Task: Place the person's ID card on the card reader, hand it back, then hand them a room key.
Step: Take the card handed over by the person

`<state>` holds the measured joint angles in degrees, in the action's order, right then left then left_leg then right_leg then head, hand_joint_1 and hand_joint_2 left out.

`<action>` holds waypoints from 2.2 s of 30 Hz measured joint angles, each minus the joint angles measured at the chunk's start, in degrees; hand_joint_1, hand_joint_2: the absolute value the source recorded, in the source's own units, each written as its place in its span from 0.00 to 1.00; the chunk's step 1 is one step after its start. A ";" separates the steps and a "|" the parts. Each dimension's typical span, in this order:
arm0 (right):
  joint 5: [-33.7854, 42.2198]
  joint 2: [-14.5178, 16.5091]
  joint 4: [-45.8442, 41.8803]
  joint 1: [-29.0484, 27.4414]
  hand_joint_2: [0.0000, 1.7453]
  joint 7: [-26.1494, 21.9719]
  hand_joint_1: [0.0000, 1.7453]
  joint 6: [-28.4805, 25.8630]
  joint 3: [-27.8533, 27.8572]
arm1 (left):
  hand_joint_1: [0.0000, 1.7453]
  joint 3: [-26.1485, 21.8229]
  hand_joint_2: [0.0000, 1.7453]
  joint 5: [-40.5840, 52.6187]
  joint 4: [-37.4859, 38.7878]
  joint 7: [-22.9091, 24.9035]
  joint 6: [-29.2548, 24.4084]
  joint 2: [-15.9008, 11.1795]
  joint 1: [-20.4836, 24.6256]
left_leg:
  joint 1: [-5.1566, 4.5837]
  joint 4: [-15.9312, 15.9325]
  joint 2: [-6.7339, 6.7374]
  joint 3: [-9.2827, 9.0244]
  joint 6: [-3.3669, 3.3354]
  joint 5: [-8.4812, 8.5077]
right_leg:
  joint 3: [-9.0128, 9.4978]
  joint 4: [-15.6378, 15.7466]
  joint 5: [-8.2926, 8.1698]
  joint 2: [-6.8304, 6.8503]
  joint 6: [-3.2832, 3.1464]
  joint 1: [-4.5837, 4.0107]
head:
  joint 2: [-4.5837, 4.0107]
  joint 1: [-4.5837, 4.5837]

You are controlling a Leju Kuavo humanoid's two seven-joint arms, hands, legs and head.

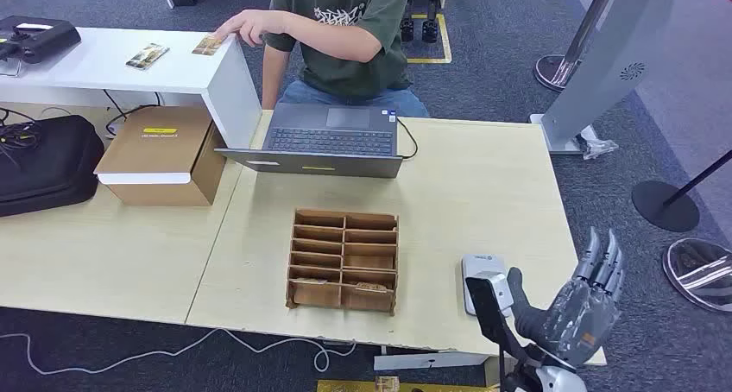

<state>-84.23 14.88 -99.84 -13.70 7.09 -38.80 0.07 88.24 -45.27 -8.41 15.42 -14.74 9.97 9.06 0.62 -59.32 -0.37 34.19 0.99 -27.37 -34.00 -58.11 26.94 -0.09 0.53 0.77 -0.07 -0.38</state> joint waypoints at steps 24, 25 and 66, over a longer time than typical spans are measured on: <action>-5.90 -30.03 1.30 12.11 1.00 32.91 0.00 21.75 -21.60 | 0.00 0.00 0.00 -1.34 0.00 -0.01 1.11 -0.38 0.11 | -0.06 -0.06 0.03 0.02 -0.19 -0.01 | 0.00 0.01 -0.02 -0.04 0.12 0.06 | 0.00 -0.02; -5.90 -30.18 1.33 12.22 1.00 32.92 0.00 21.75 -21.90 | 0.00 0.00 0.00 -1.36 0.00 -0.01 1.10 -0.38 0.11 | -0.06 -0.06 0.03 0.03 -0.19 -0.01 | 0.00 0.01 -0.01 -0.04 0.13 0.06 | 0.00 -0.02; -5.88 -21.43 21.60 31.94 1.00 14.41 0.00 6.56 -27.25 | 0.00 0.00 0.00 7.27 0.00 1.07 3.05 -0.07 1.24 | -0.04 -0.06 0.06 0.02 -0.16 0.05 | 0.01 -0.03 -0.04 -0.07 0.12 0.05 | 0.00 -0.02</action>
<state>-90.11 -6.54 -78.24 18.25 21.50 -32.24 -27.19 88.24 -38.00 -8.41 16.49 -11.69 9.90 10.30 0.58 -59.38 -0.32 34.21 0.84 -27.32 -33.99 -58.14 26.89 -0.16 0.65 0.82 -0.07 -0.40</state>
